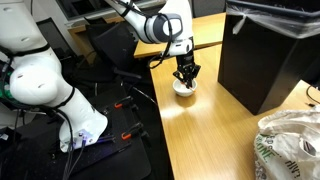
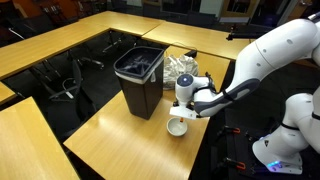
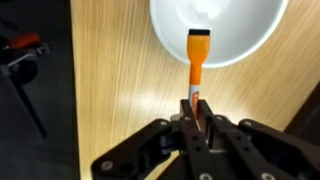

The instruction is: Place the orange marker inside the white bowl

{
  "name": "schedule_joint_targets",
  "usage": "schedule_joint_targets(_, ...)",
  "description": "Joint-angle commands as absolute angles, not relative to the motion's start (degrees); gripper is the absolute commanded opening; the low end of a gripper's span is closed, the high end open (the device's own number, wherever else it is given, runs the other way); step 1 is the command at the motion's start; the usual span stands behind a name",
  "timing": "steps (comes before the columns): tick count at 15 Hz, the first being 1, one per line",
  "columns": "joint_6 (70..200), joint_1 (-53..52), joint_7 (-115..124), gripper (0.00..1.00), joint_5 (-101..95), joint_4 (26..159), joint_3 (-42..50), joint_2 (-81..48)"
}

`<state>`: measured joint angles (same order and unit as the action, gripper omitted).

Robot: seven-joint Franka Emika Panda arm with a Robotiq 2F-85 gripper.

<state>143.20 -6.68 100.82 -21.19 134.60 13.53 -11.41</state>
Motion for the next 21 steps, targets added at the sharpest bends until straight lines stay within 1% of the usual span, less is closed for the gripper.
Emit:
schedule_joint_targets(1, 143.44, -8.12, 109.33, 0.03, -26.02, 134.49, 11.14, -12.83)
schedule_joint_targets(5, 144.23, -10.99, 120.35, 0.03, -34.38, 134.03, 10.72, -15.1)
schedule_joint_targets(8, 144.68, -11.28, 125.96, 0.03, -38.56, 133.76, 10.26, -16.39)
schedule_joint_targets(11, 146.66, -10.55, 125.99, 0.03, -37.78, 134.17, 9.36, -17.12)
schedule_joint_targets(12, 147.93, -10.61, 126.52, 0.17, -37.89, 134.28, 9.52, -17.25)
schedule_joint_targets(13, 149.02, -10.76, 126.96, 0.37, -37.98, 134.31, 9.79, -17.36)
schedule_joint_targets(16, 152.41, -11.1, 127.96, 0.58, -39.11, 134.88, 11.05, -16.72)
schedule_joint_targets(17, 152.76, -11.08, 127.88, 0.66, -39.43, 135.16, 11.47, -16.19)
schedule_joint_targets(21, 149.58, -7.99, 119.26, 0.97, -33.03, 137.55, 9.7, -11.87)
